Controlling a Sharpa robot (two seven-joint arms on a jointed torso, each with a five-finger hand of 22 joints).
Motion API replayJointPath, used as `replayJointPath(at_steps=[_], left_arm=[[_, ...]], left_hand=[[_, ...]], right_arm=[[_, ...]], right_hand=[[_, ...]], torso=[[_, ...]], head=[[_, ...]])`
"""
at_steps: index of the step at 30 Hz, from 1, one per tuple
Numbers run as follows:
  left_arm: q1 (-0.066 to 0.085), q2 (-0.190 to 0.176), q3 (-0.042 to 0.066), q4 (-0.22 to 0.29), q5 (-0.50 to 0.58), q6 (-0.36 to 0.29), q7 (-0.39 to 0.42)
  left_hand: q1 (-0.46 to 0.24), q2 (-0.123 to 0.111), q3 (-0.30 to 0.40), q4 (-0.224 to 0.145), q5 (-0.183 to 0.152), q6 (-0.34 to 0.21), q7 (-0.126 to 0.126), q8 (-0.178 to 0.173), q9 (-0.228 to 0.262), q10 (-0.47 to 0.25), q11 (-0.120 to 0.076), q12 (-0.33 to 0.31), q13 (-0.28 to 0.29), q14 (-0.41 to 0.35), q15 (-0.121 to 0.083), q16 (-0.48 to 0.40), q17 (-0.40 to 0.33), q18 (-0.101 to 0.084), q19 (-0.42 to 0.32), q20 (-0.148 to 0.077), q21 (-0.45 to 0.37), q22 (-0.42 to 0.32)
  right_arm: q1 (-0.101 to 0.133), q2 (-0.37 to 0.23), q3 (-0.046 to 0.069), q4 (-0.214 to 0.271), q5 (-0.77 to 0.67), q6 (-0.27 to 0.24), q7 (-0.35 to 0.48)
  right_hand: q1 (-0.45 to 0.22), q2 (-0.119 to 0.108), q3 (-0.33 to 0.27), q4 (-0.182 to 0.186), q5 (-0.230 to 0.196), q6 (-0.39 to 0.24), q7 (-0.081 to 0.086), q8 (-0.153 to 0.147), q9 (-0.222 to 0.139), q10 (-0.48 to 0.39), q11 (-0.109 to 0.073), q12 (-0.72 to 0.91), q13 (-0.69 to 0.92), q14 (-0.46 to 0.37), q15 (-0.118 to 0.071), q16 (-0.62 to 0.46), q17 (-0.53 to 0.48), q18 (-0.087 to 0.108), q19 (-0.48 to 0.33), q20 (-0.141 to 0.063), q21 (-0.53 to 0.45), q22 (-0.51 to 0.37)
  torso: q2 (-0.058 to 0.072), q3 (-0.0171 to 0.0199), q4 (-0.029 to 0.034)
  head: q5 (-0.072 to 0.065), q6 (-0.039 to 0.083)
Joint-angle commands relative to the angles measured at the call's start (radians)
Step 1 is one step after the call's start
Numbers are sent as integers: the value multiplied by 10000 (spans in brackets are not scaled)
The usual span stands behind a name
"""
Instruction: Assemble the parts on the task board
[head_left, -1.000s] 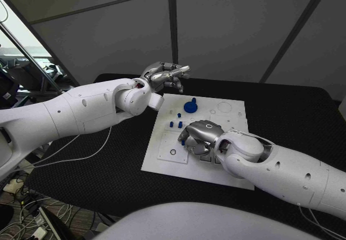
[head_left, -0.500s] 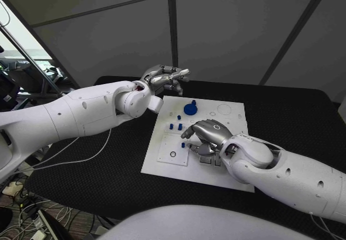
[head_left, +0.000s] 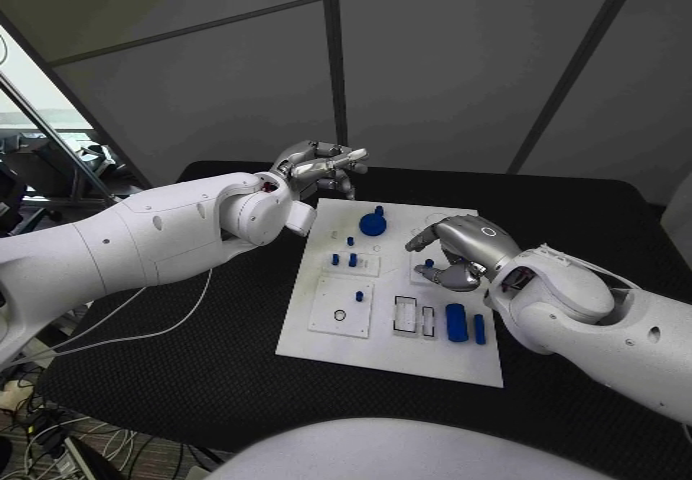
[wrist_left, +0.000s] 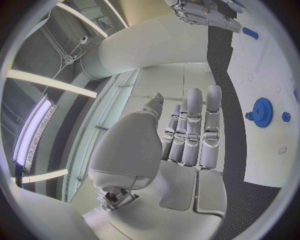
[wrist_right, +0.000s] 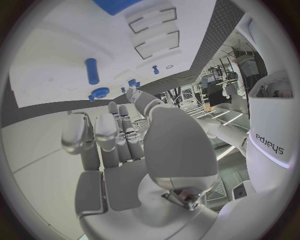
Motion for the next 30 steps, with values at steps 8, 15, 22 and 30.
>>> replayJointPath(at_steps=[8, 15, 22, 30], left_arm=[[20, 38, -31, -28, 52, 144, -10], [20, 30, -39, -64, 52, 134, -19], [21, 34, -41, -97, 52, 126, -23], [21, 22, -41, -101, 52, 123, -33]], left_hand=[[81, 21, -73, -15, 5, -85, -16, 42, -12, -88, 9, 48, -6, -27, 45, -57, -13, 410, 2, 47, -42, -22], [81, 21, -73, -15, 5, -85, -16, 42, -12, -88, 9, 48, -6, -27, 45, -57, -13, 410, 2, 47, -42, -22], [87, 28, -79, -17, 6, -87, -15, 46, -11, -92, 9, 53, -6, -28, 46, -58, -15, 410, 3, 48, -45, -26], [88, 33, -85, -16, 6, -88, -15, 48, -10, -94, 10, 57, -5, -29, 47, -58, -17, 410, 4, 49, -48, -28]], right_arm=[[159, -199, 66, -231, 88, 1444, -540], [169, -67, 66, -326, 100, 1925, -557], [171, 131, 61, -571, 104, 2094, -584], [171, 301, 55, -774, 91, 2179, -632]], right_hand=[[-22, -23, -145, 22, -36, -129, 4, -25, -2, -193, 2, 110, -24, -78, 42, -89, -119, 128, -148, -7, -132, -92], [9, 43, -202, 56, -43, -28, -11, 24, 25, -156, -18, 267, -8, -87, 31, -86, -173, 135, -161, -11, -172, -124], [95, 164, -164, 70, -72, 53, -16, 38, 36, -21, -46, 471, 1, -58, 2, -31, -173, 121, -92, -32, -137, -78], [214, 329, 7, 83, -97, 288, -4, 94, 63, 232, -83, 698, -17, 27, -34, 106, -95, 82, 74, -71, -19, 56]], torso=[[20, 7, 42], [34, -2, 31], [21, -2, 53], [25, 6, 28]], head=[[-149, 92], [-141, 100], [-152, 86], [-136, 72]])
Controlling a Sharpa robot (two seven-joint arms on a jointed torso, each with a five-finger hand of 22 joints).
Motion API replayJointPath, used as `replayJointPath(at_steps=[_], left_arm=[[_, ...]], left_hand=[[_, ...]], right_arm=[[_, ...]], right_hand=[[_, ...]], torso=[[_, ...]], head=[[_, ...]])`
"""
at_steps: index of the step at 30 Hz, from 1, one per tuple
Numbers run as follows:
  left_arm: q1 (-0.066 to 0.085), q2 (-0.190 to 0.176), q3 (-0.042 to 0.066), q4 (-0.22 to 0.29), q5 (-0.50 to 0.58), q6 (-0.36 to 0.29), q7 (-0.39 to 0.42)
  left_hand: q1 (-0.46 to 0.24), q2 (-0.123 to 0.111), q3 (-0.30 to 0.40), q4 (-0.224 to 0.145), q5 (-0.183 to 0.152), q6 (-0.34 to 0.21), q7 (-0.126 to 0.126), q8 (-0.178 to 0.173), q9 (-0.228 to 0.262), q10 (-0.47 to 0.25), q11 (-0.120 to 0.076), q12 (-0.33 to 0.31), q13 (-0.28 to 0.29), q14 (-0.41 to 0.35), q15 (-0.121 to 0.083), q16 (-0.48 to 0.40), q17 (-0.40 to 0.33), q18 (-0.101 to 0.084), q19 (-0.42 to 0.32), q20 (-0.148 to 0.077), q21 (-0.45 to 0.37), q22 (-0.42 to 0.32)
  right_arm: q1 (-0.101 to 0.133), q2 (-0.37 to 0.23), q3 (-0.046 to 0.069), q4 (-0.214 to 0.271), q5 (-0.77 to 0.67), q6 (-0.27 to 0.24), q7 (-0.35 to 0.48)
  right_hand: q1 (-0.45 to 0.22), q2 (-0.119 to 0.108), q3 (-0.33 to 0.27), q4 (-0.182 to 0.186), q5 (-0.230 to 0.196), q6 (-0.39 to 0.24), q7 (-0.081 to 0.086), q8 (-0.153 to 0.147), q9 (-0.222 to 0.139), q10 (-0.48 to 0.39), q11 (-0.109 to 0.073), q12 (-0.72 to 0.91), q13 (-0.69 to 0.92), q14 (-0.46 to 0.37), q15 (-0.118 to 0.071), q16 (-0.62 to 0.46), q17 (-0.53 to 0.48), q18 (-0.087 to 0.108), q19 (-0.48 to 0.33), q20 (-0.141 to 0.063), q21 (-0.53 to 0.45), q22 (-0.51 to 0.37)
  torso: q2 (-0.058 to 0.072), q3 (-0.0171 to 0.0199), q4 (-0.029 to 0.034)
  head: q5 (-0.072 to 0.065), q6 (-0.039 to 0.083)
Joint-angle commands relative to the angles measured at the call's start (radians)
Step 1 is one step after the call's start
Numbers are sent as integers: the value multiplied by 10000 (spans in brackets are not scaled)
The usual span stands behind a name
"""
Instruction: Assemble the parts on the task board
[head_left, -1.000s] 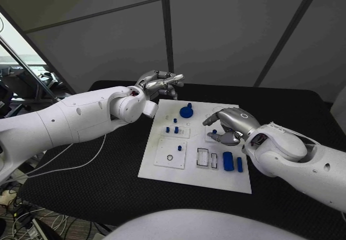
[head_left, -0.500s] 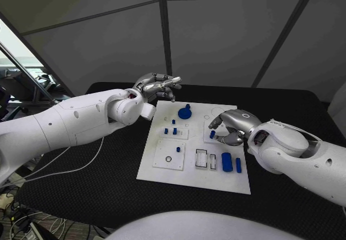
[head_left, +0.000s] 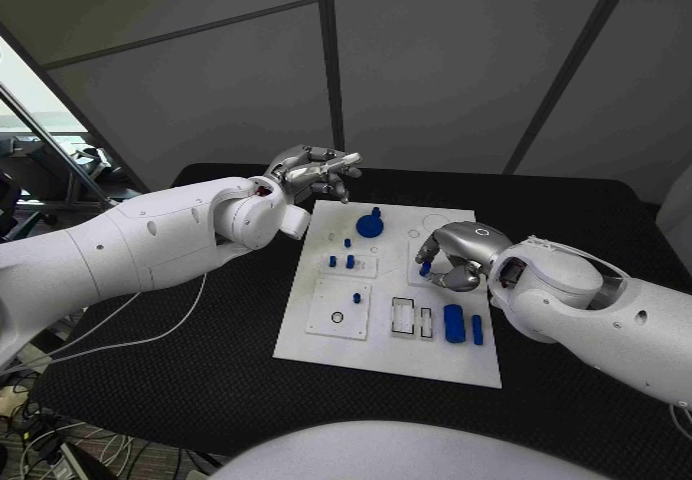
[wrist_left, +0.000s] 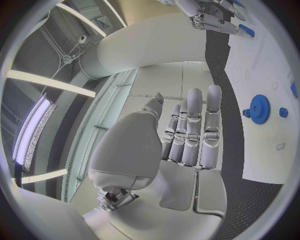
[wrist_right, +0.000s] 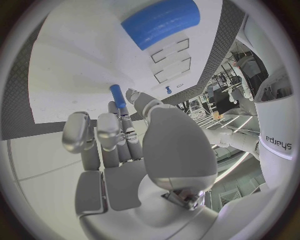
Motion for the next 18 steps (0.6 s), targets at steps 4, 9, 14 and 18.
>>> replayJointPath(at_steps=[4, 9, 14, 18], left_arm=[[21, 6, 8, -4, 50, 98, -1], [21, 2, 7, -7, 50, 95, -13], [21, 4, 7, -10, 50, 93, -22], [21, 6, 7, -10, 50, 93, -32]], left_hand=[[88, 33, -56, 13, 6, -89, -14, 48, -10, -96, 9, 57, -6, -29, 46, -58, -9, 410, 4, 49, -48, -12], [86, 42, -65, 18, 6, -91, -13, 52, -9, -99, 11, 63, -5, -29, 48, -59, -12, 410, 5, 50, -51, -16], [86, 42, -65, 18, 6, -91, -13, 52, -9, -99, 11, 63, -5, -29, 48, -59, -12, 410, 5, 50, -51, -16], [84, 65, -76, 26, 7, -94, -12, 59, -8, -106, 12, 74, -4, -30, 49, -60, -16, 410, 7, 51, -57, -23]], right_arm=[[19, 78, 3, -97, -63, 141, -70], [19, 111, 2, -130, -106, 58, -83], [19, 134, 1, -138, -215, -173, -132], [19, 161, 1, -174, -341, -380, -193]], right_hand=[[66, 188, 200, 6, -65, 230, 20, 80, 29, 188, -6, 126, -21, 44, -40, 116, 34, 62, 172, -27, 127, 103], [200, 321, 389, -38, -209, 465, 8, 144, 54, 493, -57, 280, -4, 91, -81, 252, 156, -10, 422, -56, 364, 369], [398, 529, 626, -135, -502, 851, -66, 296, 109, 966, -182, 485, 51, 171, -174, 477, 368, -97, 715, -132, 664, 703], [536, 680, 762, -232, -666, 1069, -135, 389, 140, 1240, -268, 599, 104, 196, -242, 571, 431, -141, 853, -195, 815, 871]], torso=[[-4, 10, -17], [-2, 10, -11], [-4, 9, -17], [-7, 4, -16]], head=[[1, -2], [2, -7], [2, -12], [-5, -21]])
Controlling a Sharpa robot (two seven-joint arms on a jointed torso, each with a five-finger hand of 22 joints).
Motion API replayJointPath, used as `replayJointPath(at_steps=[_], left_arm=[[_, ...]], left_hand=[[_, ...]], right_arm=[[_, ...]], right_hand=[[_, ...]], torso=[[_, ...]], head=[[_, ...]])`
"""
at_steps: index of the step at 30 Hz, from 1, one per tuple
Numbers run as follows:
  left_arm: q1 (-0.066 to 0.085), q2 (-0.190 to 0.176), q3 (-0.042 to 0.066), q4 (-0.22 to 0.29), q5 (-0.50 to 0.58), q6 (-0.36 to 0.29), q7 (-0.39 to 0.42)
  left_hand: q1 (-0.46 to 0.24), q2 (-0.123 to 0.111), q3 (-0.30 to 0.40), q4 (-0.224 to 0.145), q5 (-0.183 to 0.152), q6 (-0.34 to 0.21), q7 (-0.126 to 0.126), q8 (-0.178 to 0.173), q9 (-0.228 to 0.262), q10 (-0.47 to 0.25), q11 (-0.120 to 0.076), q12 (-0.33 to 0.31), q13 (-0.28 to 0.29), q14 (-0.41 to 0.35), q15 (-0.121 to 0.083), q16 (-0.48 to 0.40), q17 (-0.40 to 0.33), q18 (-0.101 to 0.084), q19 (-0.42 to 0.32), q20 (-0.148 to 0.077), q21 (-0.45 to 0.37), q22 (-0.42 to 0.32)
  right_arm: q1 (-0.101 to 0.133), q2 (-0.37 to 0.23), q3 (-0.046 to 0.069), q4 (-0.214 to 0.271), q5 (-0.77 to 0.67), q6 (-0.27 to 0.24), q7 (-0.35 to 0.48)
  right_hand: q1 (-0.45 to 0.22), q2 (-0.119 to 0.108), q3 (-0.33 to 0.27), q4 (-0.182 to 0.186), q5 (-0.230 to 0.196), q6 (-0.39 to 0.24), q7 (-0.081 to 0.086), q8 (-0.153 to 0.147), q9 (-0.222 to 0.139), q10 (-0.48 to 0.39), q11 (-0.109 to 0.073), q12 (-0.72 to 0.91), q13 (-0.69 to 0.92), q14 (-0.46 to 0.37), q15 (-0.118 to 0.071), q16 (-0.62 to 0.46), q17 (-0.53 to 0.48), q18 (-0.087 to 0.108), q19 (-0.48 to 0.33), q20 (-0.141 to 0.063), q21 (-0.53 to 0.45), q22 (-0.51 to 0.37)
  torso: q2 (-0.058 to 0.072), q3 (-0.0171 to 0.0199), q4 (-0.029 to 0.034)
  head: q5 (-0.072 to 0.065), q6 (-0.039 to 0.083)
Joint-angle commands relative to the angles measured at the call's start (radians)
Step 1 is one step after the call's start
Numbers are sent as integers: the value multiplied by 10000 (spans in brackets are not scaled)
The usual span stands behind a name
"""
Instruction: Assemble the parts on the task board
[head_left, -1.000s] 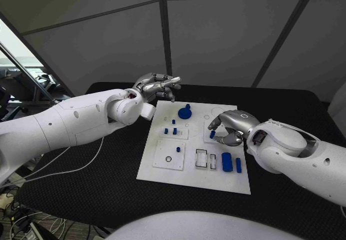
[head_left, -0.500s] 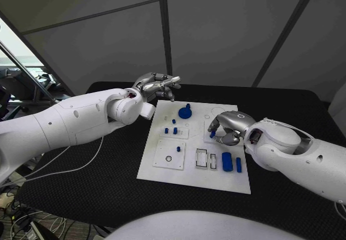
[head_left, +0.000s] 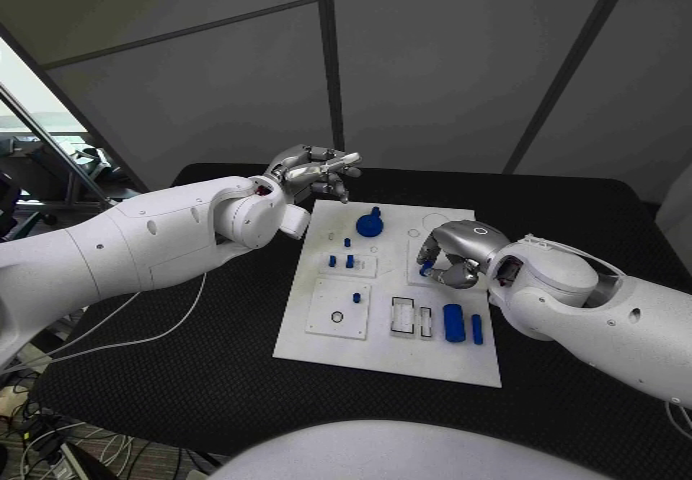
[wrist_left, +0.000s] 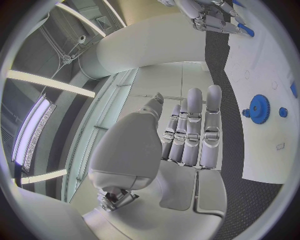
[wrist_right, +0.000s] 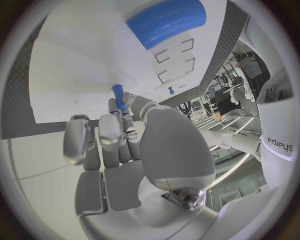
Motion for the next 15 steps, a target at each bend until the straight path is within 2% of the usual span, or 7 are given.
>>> replayJointPath(at_steps=[1, 9, 15], left_arm=[[20, 6, 8, 5, 49, 93, 0], [20, 1, 8, 6, 49, 84, -16], [20, -2, 8, 6, 49, 95, -19]], left_hand=[[84, 70, -74, 24, 8, -82, 2, 60, -7, -73, -24, 76, -4, -30, 49, -60, -17, 411, 7, 52, -58, -17], [92, 95, -78, 26, 10, -82, 1, 68, -6, -78, -25, 85, -3, -31, 50, -61, -21, 411, 9, 53, -63, -23], [101, 107, -82, 25, 11, -86, 1, 71, -5, -82, -25, 91, -3, -31, 49, -61, -23, 411, 10, 53, -66, -27]], right_arm=[[19, 25, 4, -12, -251, -385, -86], [17, 17, 5, 109, -397, -722, -86], [17, -297, 10, 695, -364, -836, -169]], right_hand=[[111, 226, 105, -41, -92, 151, -23, 71, 25, 198, -88, 109, 80, 198, -107, 75, 20, -144, 98, -45, 66, 474], [230, 284, 209, -186, -97, 317, -79, 133, 48, 402, -155, 162, 139, 218, -166, 180, 103, -188, 228, -111, 215, 643], [230, 244, 209, -217, -75, 305, -67, 121, 43, 410, -150, 156, 148, 226, -168, 216, 140, -199, 260, -120, 251, 684]], torso=[[-7, -4, 2], [-10, 1, 6], [-22, -14, -15]], head=[[-12, -11], [-23, -7], [-48, 42]])
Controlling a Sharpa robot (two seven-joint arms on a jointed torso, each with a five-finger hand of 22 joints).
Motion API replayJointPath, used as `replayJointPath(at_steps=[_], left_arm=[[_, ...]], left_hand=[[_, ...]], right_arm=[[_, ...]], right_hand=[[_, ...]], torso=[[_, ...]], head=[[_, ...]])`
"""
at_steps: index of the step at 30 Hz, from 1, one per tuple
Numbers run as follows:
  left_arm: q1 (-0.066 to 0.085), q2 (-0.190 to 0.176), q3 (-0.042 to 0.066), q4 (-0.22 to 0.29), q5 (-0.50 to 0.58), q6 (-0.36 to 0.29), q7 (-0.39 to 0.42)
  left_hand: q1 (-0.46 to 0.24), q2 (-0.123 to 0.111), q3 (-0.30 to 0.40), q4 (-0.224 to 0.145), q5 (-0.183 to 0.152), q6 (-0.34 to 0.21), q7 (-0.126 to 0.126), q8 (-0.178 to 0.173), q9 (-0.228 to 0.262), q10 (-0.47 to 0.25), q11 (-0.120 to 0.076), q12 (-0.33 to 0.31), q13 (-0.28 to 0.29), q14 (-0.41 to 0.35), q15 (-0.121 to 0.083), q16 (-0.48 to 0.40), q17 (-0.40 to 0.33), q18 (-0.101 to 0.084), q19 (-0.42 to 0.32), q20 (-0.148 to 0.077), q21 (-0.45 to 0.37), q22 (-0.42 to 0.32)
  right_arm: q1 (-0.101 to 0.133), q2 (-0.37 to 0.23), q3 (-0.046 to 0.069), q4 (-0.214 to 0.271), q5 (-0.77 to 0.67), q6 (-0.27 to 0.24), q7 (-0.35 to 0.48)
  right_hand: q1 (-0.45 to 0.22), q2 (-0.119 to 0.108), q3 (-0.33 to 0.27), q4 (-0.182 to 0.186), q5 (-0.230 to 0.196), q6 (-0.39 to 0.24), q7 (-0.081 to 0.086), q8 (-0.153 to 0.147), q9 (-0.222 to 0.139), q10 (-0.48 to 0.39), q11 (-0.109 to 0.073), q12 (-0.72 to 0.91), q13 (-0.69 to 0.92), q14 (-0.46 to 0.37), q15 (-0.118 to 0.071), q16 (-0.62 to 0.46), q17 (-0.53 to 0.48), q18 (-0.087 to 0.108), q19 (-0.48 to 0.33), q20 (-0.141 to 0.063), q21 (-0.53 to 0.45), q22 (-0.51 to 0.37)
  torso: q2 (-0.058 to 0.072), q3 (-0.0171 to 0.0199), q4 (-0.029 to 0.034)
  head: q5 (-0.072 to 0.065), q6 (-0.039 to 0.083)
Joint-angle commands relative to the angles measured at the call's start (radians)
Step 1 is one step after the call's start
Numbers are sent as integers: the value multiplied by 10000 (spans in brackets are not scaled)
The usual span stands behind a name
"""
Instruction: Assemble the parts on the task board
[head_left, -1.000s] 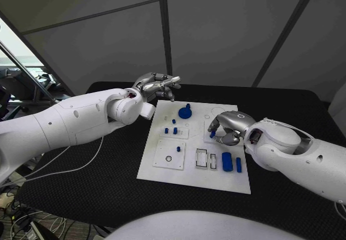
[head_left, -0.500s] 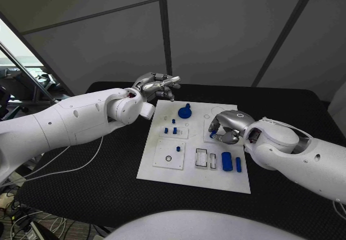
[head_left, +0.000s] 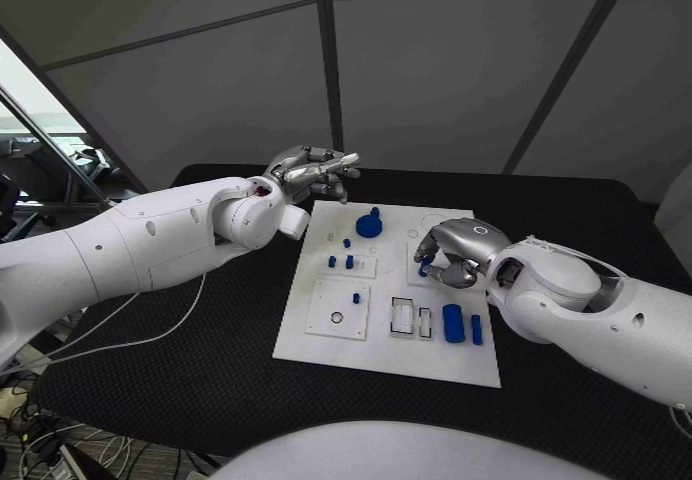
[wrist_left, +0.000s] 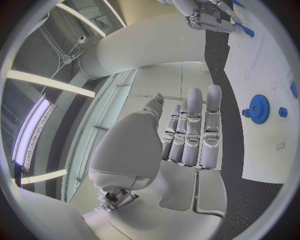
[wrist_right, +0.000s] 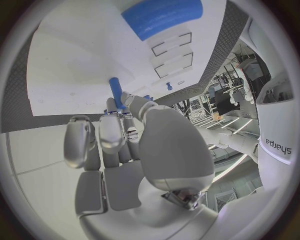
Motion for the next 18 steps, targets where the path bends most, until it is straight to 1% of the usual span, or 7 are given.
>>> replayJointPath(at_steps=[1, 6, 9, 12, 14, 15, 18], left_arm=[[20, 2, 9, 6, 49, 99, 12], [19, 10, 9, -8, 49, 107, 12], [19, 19, 8, -10, 49, 115, 14], [18, 42, 8, -20, 49, 125, 18], [18, 59, 8, -25, 49, 134, 21], [18, 70, 8, -25, 49, 139, 22], [17, 101, 8, -30, 49, 148, 23]], left_hand=[[61, 67, -55, -2, 11, -65, 22, 54, -5, -77, -19, 47, -3, -31, 49, -61, -16, 411, 11, 53, -66, -13], [61, 67, -55, -2, 11, -65, 22, 54, -5, -77, -19, 47, -3, -31, 49, -61, -16, 411, 11, 53, -66, -13], [61, 67, -55, -2, 11, -65, 22, 54, -5, -77, -19, 47, -3, -31, 49, -61, -16, 411, 11, 53, -66, -13], [62, 68, -65, -2, 9, -72, 24, 55, -6, -85, -18, 51, -3, -32, 50, -62, -18, 411, 11, 54, -69, -16], [57, 69, -77, 3, 7, -78, 26, 56, -6, -92, -16, 54, -3, -34, 52, -62, -20, 411, 12, 55, -72, -20], [57, 69, -78, 3, 7, -79, 27, 56, -6, -92, -15, 54, -3, -34, 52, -62, -21, 411, 12, 55, -73, -20], [57, 69, -78, 3, 7, -79, 27, 56, -6, -92, -15, 54, -3, -34, 52, -62, -21, 411, 12, 55, -73, -20]], right_arm=[[24, -197, 13, 409, -114, -439, -97], [56, -547, 42, 1071, -32, -620, -167], [117, -685, 131, 1509, 46, -714, -192], [154, -689, 177, 1848, 185, -812, -151], [166, -623, 192, 1959, 318, -851, -92], [172, -558, 198, 1998, 410, -869, -43], [183, -257, 205, 1989, 652, -904, 121]], right_hand=[[54, 40, 25, -34, 36, 43, 36, 20, -20, 285, -238, 47, 23, 192, -63, 60, 15, -201, 85, -18, 61, 693], [40, 16, 19, -42, 41, 36, 43, 13, -24, 280, -232, 39, 26, 195, -60, 73, 26, -205, 94, -20, 73, 707], [29, 6, 16, -42, 45, 31, 48, 8, -26, 275, -228, 32, 27, 196, -58, 80, 31, -206, 96, -20, 77, 711], [22, -1, 15, -43, 53, 29, 50, 6, -27, 270, -225, 27, 28, 199, -56, 92, 43, -209, 103, -20, 85, 720], [24, 0, 25, -50, 82, 33, 50, 5, -28, 270, -225, 21, 31, 200, -54, 99, 46, -211, 110, -21, 94, 730], [24, 0, 29, -53, 96, 35, 50, 5, -28, 269, -224, 18, 32, 200, -54, 104, 48, -212, 111, -21, 96, 732], [20, -3, 40, -60, 128, 30, 56, -2, -32, 263, -220, 6, 34, 202, -51, 116, 55, -217, 125, -21, 113, 751]], torso=[[-7, -11, -13], [-16, -2, -21], [-3, 0, 6], [-2, 0, 31], [-1, -6, 37], [-1, -11, 43], [6, -18, 33]], head=[[-28, 33], [-1, 48], [7, 48], [24, 45], [50, 93], [89, 118], [152, 114]])
